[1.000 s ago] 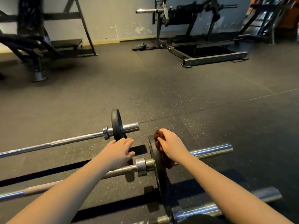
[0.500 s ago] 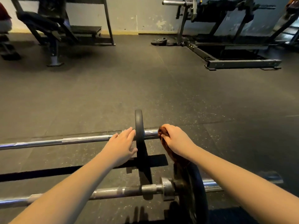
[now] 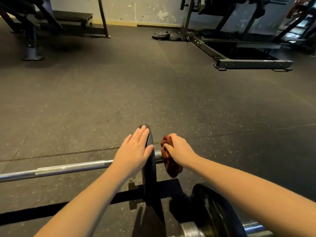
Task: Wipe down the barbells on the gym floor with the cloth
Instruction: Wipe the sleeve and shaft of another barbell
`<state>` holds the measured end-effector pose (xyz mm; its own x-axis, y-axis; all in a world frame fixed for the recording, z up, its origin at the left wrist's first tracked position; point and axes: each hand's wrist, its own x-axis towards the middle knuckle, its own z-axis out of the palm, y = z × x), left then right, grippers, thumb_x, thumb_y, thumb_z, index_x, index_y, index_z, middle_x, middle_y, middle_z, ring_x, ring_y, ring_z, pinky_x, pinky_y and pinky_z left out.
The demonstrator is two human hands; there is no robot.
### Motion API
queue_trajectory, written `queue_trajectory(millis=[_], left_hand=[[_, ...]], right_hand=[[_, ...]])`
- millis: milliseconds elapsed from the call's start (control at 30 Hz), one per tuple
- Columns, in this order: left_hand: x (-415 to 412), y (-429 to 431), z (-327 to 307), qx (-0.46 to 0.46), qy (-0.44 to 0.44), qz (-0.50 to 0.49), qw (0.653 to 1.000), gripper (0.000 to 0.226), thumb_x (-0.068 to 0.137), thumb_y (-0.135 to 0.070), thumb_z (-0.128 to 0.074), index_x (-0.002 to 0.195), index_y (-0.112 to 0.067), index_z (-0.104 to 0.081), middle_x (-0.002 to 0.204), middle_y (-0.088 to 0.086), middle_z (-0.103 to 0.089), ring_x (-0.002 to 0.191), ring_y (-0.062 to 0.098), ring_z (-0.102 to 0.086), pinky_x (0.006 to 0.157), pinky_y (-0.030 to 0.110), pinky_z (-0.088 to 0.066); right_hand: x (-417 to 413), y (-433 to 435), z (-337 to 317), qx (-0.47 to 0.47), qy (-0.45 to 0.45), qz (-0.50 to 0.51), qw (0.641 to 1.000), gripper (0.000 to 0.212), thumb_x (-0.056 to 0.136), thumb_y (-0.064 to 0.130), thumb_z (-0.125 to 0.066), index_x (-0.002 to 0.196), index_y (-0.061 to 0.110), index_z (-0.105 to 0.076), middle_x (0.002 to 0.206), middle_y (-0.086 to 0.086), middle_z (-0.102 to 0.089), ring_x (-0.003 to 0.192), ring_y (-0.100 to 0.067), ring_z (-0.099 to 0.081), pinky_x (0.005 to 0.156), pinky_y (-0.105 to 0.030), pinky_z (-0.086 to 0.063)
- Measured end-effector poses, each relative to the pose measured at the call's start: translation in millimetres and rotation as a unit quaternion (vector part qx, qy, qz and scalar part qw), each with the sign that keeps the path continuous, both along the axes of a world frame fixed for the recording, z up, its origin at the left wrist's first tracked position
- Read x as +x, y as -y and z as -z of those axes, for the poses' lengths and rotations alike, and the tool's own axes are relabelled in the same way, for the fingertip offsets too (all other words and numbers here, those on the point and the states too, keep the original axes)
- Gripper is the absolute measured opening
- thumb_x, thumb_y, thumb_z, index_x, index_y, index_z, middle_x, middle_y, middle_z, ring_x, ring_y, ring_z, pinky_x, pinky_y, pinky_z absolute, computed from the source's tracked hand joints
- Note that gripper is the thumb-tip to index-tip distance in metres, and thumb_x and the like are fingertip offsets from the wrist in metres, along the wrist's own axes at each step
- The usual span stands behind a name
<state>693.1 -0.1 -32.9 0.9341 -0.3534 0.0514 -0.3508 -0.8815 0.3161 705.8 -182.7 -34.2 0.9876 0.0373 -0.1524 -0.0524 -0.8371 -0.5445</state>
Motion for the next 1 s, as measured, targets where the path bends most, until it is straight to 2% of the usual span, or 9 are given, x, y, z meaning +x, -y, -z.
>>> queue_trajectory(millis=[100,267,467,533,667,800,867,933,1000], left_hand=[[1.8,3.6,17.0,-0.04,0.041,-0.005,0.998,0.075,0.089,-0.053,-0.004,0.154,-0.015,-0.012,0.162,-0.001,-0.006,0.148,0.012,-0.003,0.118,0.029,-0.003],[8.7,3.4,27.6,-0.084,0.06,-0.007,0.995,0.074,0.089,-0.049,-0.011,0.151,-0.011,-0.022,0.16,0.002,-0.015,0.148,0.014,-0.01,0.12,0.032,-0.01],[6.4,2.0,29.6,-0.095,0.046,0.0,0.994,0.072,0.089,-0.047,-0.012,0.152,-0.012,-0.019,0.161,0.002,-0.013,0.147,0.013,-0.008,0.12,0.037,-0.014],[4.6,-0.9,31.0,-0.098,0.054,0.001,0.994,0.072,0.09,-0.047,-0.014,0.152,-0.011,-0.021,0.16,0.003,-0.015,0.147,0.015,-0.011,0.12,0.04,-0.017],[4.3,-3.0,32.1,-0.091,0.053,0.002,0.994,0.073,0.089,-0.048,-0.014,0.151,-0.009,-0.022,0.16,0.005,-0.016,0.147,0.017,-0.014,0.119,0.04,-0.018],[10.1,6.1,26.2,-0.051,0.039,-0.003,0.998,0.069,0.093,-0.048,-0.015,0.152,-0.011,-0.017,0.161,0.003,-0.011,0.148,0.017,-0.009,0.119,0.034,-0.009],[9.4,7.0,24.4,-0.042,0.038,-0.006,0.998,0.067,0.096,-0.047,-0.018,0.153,-0.012,-0.016,0.161,0.003,-0.01,0.148,0.017,-0.009,0.119,0.033,-0.008],[5.8,3.9,24.4,-0.052,0.042,-0.011,0.998,0.076,0.088,-0.051,-0.008,0.152,-0.012,-0.017,0.161,0.002,-0.011,0.148,0.017,-0.011,0.119,0.034,-0.011],[3.7,-0.7,26.6,-0.063,0.041,-0.018,0.997,0.079,0.085,-0.052,-0.004,0.153,-0.013,-0.016,0.161,0.0,-0.01,0.148,0.015,-0.009,0.119,0.033,-0.01]], right_hand=[[11.3,-13.0,25.1,0.028,0.037,0.012,0.999,0.026,0.099,0.026,-0.05,0.118,0.01,-0.058,0.12,-0.007,-0.059,0.113,-0.025,-0.054,0.097,-0.036,-0.042],[17.9,-12.6,66.9,-0.102,0.06,-0.086,0.989,0.032,0.1,0.038,-0.041,0.122,0.022,-0.059,0.124,-0.003,-0.06,0.13,-0.023,-0.04,0.115,-0.044,-0.02],[16.2,-20.5,79.1,-0.141,0.088,0.054,0.985,0.037,0.102,0.04,-0.036,0.118,0.015,-0.057,0.118,-0.005,-0.059,0.114,-0.025,-0.049,0.103,-0.038,-0.032],[0.1,-27.1,85.8,-0.125,0.116,0.018,0.985,0.035,0.101,0.04,-0.04,0.125,0.019,-0.053,0.126,0.0,-0.056,0.121,-0.022,-0.044,0.109,-0.04,-0.029],[2.5,-2.6,78.2,-0.129,0.067,-0.051,0.988,0.036,0.099,0.04,-0.042,0.133,0.029,-0.049,0.133,0.006,-0.053,0.128,-0.018,-0.04,0.111,-0.042,-0.024],[11.6,-12.7,78.1,-0.14,0.067,0.075,0.985,0.03,0.1,0.036,-0.039,0.124,0.025,-0.054,0.122,0.002,-0.061,0.118,-0.022,-0.05,0.104,-0.04,-0.033],[11.1,-27.7,79.8,-0.105,0.052,0.141,0.983,0.036,0.101,0.035,-0.037,0.131,0.02,-0.051,0.131,-0.001,-0.057,0.127,-0.023,-0.044,0.11,-0.04,-0.03],[3.3,-38.4,84.8,-0.107,0.062,0.129,0.984,0.042,0.101,0.04,-0.036,0.137,0.02,-0.046,0.139,0.0,-0.05,0.138,-0.026,-0.033,0.117,-0.044,-0.022],[-4.3,-33.5,89.4,-0.115,0.094,0.048,0.988,0.04,0.099,0.043,-0.039,0.132,0.022,-0.049,0.136,0.003,-0.051,0.138,-0.026,-0.032,0.116,-0.044,-0.024]])
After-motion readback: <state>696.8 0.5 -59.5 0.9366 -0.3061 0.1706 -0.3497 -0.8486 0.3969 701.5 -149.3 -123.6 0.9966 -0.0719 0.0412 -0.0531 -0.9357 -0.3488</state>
